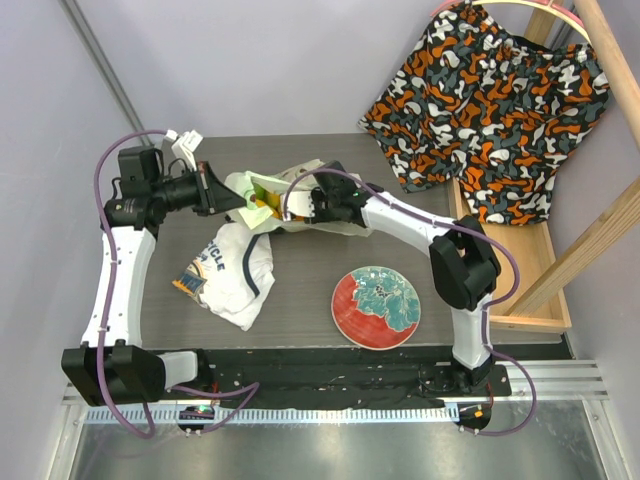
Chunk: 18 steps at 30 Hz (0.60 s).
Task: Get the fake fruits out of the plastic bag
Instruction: Take out the fake fruit from the plastic bag.
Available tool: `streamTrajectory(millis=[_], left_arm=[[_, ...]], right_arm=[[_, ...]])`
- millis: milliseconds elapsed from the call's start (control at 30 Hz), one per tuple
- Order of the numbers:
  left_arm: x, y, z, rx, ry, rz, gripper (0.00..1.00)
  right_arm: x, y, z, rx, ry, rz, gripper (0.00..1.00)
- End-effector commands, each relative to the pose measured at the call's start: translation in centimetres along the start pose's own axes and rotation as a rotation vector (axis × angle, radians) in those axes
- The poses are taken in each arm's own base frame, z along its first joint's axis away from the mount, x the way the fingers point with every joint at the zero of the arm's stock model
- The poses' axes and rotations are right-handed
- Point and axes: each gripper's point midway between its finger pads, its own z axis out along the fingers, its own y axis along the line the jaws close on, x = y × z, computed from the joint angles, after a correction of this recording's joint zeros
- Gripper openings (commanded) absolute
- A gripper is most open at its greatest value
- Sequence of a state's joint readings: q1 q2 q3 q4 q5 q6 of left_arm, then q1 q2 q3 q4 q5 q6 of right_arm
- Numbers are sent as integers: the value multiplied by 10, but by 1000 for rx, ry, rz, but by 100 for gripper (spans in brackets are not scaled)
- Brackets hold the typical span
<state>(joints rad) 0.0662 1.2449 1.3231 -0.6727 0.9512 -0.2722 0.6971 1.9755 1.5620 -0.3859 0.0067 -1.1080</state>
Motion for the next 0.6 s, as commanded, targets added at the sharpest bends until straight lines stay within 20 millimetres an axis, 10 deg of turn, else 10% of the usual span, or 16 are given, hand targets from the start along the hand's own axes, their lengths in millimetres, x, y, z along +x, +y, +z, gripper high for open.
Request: streamTrajectory(millis=[0, 333, 567], left_arm=[[3, -8, -8, 15, -6, 51, 4], [2, -9, -8, 21, 4, 71, 2], [10, -4, -7, 14, 16, 66, 2]], right_arm=[[-4, -37, -2, 94, -17, -90, 53], [20, -44, 53, 33, -39, -161, 73], [0, -43, 55, -44, -156, -168, 56]])
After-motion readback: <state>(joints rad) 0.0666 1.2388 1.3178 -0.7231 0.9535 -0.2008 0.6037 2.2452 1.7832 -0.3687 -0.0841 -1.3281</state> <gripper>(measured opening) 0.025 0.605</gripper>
